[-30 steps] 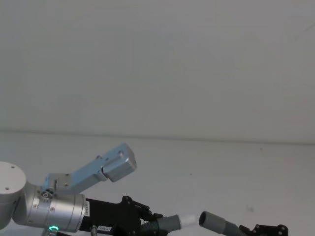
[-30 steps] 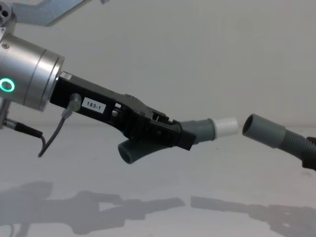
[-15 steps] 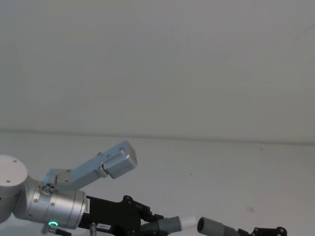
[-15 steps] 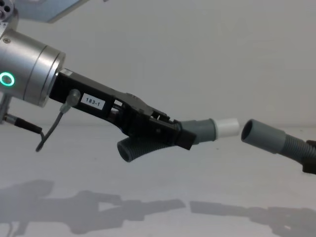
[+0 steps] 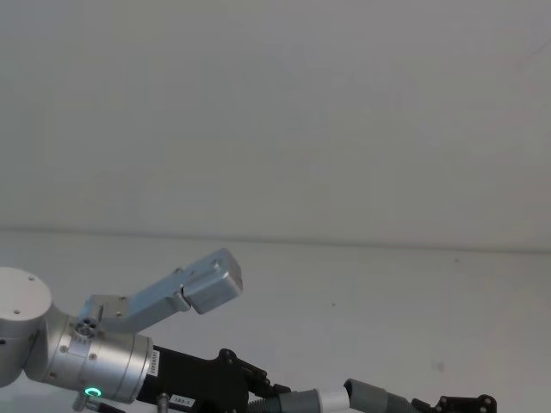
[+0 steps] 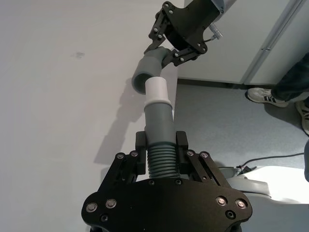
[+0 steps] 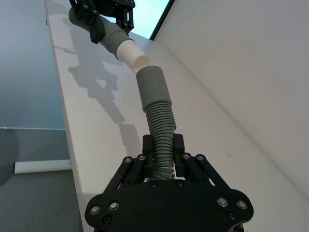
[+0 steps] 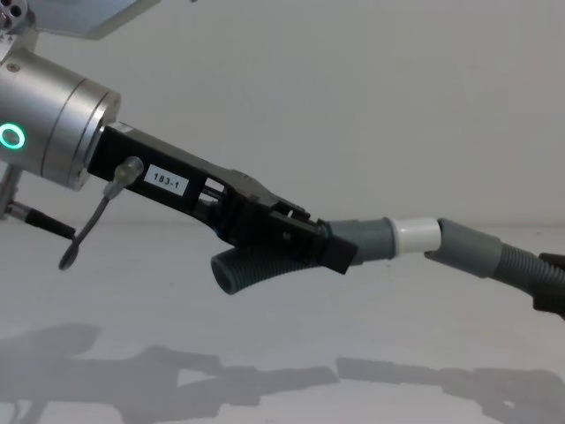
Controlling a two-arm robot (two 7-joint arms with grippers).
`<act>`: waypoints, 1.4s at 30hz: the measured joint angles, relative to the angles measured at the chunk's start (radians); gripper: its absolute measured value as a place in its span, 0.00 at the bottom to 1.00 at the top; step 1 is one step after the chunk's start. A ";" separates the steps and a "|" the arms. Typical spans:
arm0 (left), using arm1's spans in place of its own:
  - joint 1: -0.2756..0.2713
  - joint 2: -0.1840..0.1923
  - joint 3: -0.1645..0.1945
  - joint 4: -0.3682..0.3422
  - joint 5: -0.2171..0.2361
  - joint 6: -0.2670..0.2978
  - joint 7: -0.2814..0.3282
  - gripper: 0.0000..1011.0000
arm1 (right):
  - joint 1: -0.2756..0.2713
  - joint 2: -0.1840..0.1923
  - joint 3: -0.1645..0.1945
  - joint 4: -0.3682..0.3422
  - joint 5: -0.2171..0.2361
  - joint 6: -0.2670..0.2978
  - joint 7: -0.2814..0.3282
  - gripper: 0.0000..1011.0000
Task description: Use both hands to pick up one end of the pipe from the table, align the ends, and insert them.
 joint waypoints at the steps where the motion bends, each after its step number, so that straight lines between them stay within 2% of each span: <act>1: -0.001 0.000 0.001 0.000 -0.001 0.000 -0.002 0.32 | 0.001 0.000 -0.001 0.000 0.000 0.001 -0.001 0.21; 7: -0.009 -0.001 0.009 0.007 -0.008 0.003 -0.011 0.32 | 0.005 0.001 -0.006 0.000 -0.002 0.000 -0.004 0.21; 27: -0.035 -0.004 0.033 0.027 -0.019 0.002 -0.020 0.32 | 0.016 0.004 -0.010 0.030 0.017 -0.092 0.027 0.21; 42: -0.050 -0.006 0.050 0.033 -0.030 0.000 -0.026 0.32 | 0.020 0.005 -0.012 0.039 0.021 -0.128 0.041 0.21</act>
